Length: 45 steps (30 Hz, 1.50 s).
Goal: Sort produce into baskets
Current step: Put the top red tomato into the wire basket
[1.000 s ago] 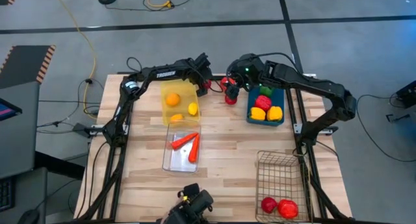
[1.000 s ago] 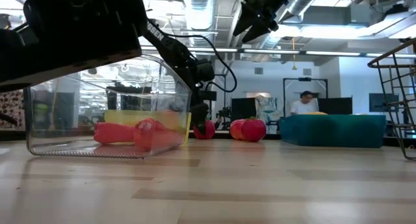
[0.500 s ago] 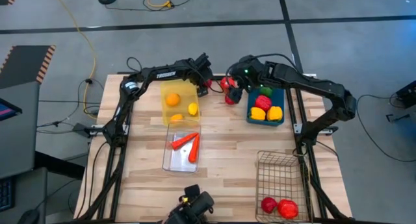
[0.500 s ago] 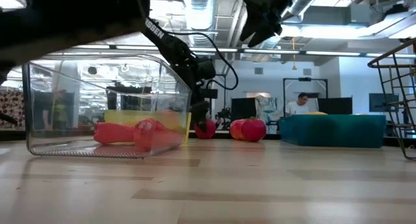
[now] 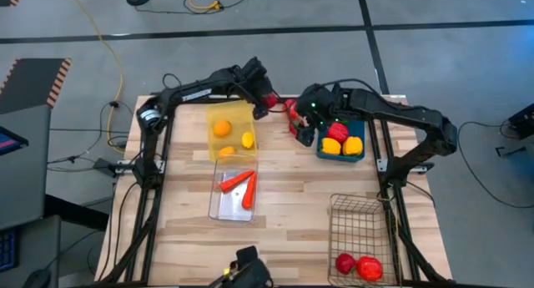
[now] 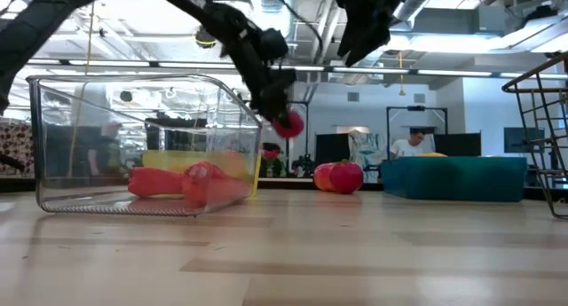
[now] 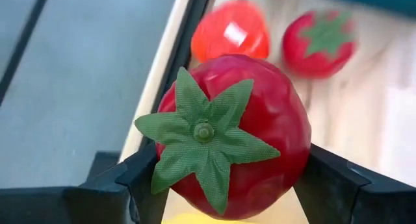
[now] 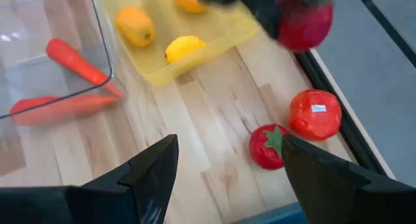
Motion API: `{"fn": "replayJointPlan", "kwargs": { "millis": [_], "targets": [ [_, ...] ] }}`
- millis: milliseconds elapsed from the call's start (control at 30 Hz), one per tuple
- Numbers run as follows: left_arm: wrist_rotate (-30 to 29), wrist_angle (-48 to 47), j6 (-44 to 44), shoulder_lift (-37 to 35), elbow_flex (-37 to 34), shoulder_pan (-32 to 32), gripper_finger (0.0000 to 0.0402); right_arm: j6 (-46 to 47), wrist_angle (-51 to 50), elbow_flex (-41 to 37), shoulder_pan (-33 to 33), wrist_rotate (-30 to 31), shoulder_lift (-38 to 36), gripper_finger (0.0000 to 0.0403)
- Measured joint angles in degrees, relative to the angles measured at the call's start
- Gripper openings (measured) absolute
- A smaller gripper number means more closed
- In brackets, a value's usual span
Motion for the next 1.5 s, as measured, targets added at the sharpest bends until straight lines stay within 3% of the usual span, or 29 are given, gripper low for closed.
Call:
{"fn": "replayJointPlan", "kwargs": {
  "millis": [400,567,733,833,1067,1267,1500],
  "targets": [
    [15.6,-4.9,-5.7,-14.1,0.0,-1.6,0.0259,-13.3,-4.4,0.0,4.6,0.2,-1.9,0.0300],
    [16.5,-6.4,-4.9,-15.3,0.0,-4.0,0.0259,-13.7,-9.5,0.0,6.2,0.2,-2.4,0.0300],
    [27.4,-5.4,-4.8,-15.4,-0.8,-6.1,0.0259,-12.1,-10.1,-1.2,6.1,0.2,-6.6,0.0300],
    [31.1,-3.8,-6.2,-15.3,-2.9,-7.5,0.0259,-11.8,-3.0,-6.9,5.6,0.2,-12.3,0.0300],
    [29.1,10.7,-8.3,-15.3,-8.2,-11.8,0.0259,-4.9,22.9,-26.4,4.4,0.2,-25.6,0.0300],
    [19.9,18.7,-7.6,-15.3,-9.4,-15.6,0.0259,5.1,42.7,-38.2,4.4,0.0,-28.3,0.0300],
    [12.4,20.1,-3.3,-15.3,-9.4,-18.7,0.0259,16.1,44.8,-39.1,4.2,-0.3,-28.1,0.0300]
  ]
}}
